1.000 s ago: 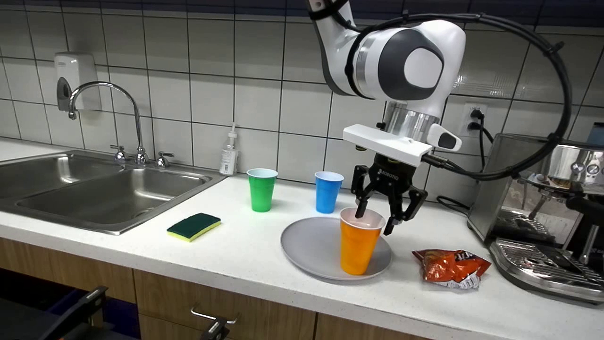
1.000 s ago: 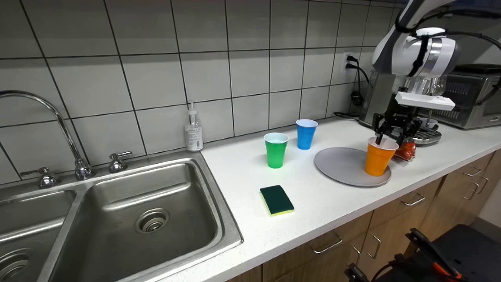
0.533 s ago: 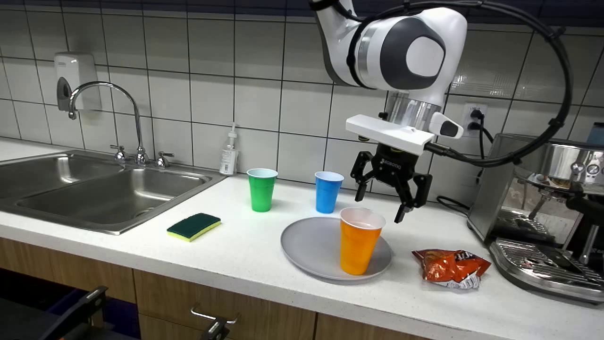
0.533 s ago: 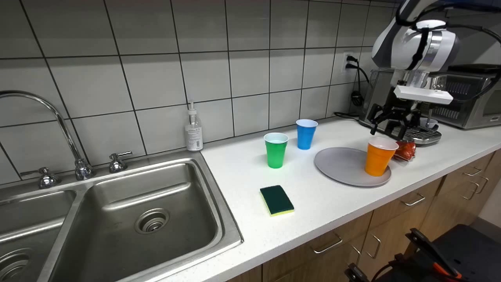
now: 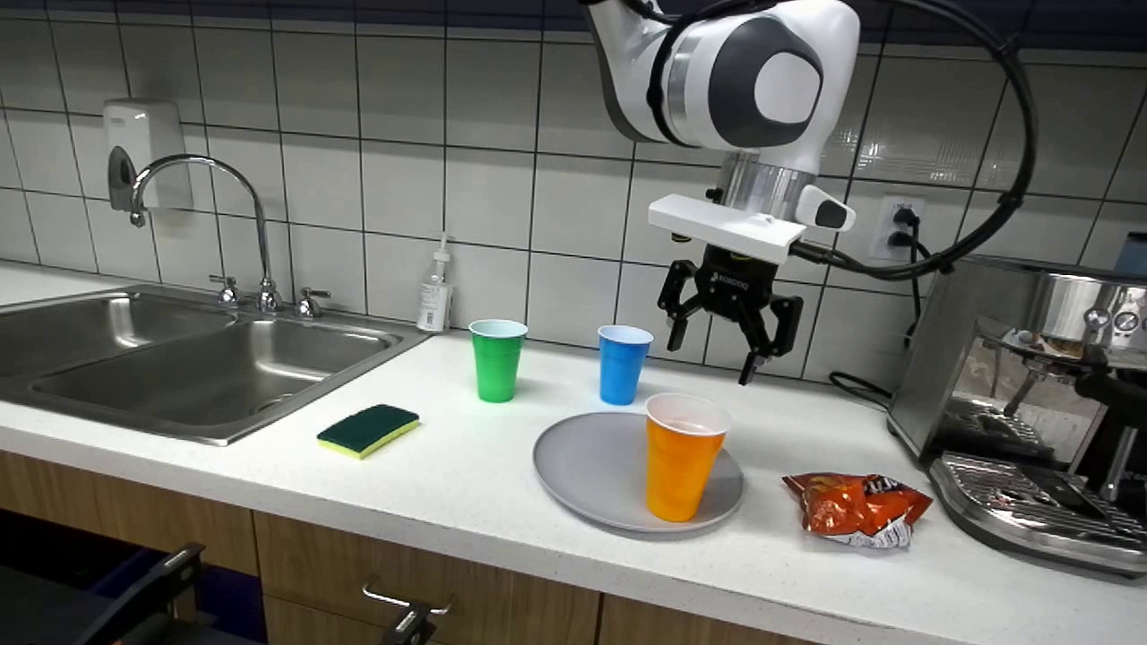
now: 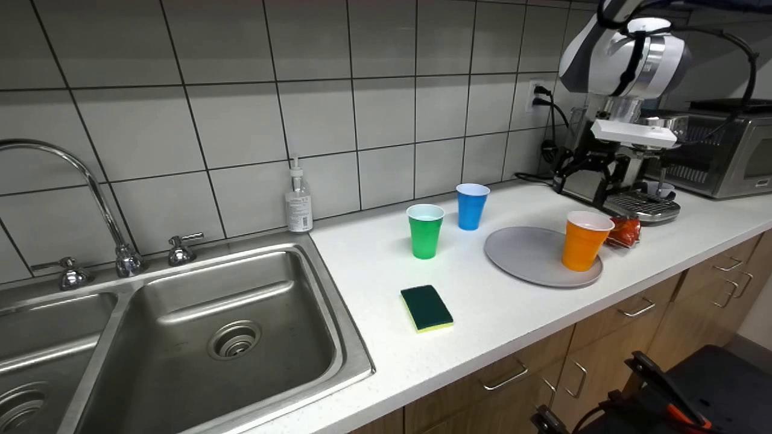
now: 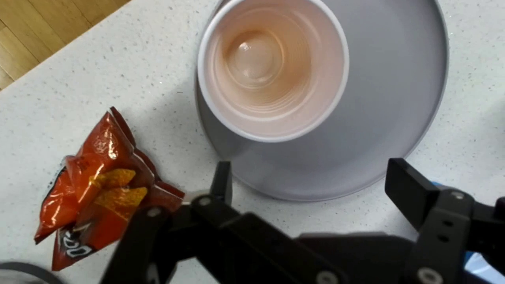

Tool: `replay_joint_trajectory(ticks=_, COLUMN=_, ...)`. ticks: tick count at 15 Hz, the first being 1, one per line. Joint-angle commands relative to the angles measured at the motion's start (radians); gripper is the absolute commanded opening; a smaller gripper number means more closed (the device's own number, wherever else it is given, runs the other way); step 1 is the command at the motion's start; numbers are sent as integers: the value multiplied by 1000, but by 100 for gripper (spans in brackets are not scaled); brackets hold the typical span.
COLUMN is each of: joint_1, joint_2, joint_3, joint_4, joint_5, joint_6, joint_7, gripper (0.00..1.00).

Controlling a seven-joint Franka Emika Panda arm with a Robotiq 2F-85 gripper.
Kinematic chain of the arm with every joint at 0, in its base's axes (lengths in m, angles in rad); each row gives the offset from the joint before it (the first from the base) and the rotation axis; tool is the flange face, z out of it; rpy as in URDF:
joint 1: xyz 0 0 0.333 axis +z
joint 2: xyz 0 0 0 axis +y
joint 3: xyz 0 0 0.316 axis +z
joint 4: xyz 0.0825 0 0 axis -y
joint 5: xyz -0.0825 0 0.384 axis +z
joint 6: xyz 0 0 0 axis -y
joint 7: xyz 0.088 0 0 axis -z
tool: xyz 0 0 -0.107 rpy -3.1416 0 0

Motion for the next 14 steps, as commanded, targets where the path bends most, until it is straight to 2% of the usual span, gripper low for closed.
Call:
replay_joint_trajectory(ticks=1, joint_1=-12, joint_2=1, joint_3=18, joint_4=9, joint_5=-6, joint_6=-1, joint_7=5, gripper=100)
replay_joint_trajectory(ticks=11, joint_1=-10, joint_2=6, joint_3=23, joint_4=24, joint_5=-6, joint_6=-1, joint_7=5, gripper=100)
replay_joint_trajectory(ticks=14, joint_1=-9, joint_2=39, joint_3=30, joint_4=51, joint_5=15, joint_6=60, joint_7=23, gripper=100)
